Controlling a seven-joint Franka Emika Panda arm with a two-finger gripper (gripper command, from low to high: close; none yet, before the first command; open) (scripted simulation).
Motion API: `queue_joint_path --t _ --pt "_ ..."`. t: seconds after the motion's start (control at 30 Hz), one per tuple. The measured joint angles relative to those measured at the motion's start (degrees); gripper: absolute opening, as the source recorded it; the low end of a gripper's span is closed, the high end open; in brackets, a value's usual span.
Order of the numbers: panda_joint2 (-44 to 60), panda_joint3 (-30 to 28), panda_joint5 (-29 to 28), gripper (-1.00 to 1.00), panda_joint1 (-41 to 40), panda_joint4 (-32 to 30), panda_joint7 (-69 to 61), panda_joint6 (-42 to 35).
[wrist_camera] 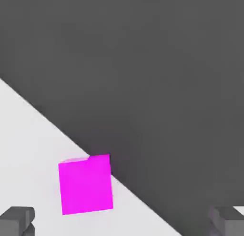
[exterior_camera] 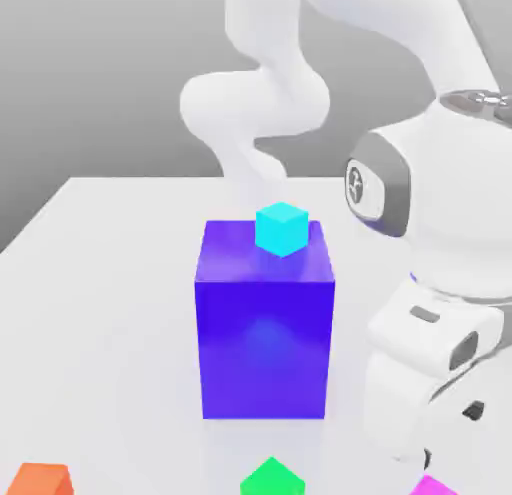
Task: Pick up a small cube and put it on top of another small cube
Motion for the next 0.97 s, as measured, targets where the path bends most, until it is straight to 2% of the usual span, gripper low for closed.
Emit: queue_joint_path --t 0.13,0.17,0.4,0.53,0.73,0.87,0.9,0.97 --pt "8.3 -0.6 -1.5 0.0 1.1 1.6 0.0 5.0" --pt "10.3 -0.9 -1.7 -1.0 1.3 2.1 0.1 6.5" --pt "10.8 -0.9 -1.8 -1.0 1.4 2.1 0.1 6.8" --pt "3.9 -0.2 -0.7 -1.0 0.6 0.5 -0.6 1.6" --pt "-8.1 -6.5 3.9 -1.0 -7.3 -8.8 0.1 -1.1" --pt "-3.4 -7.3 5.2 -1.0 -8.8 -9.9 -0.2 4.7" --pt "-2.0 -7.3 5.4 1.0 -8.9 -9.9 -0.3 6.1" --pt "-2.0 -7.3 5.4 1.0 -8.9 -9.9 -0.3 6.1"
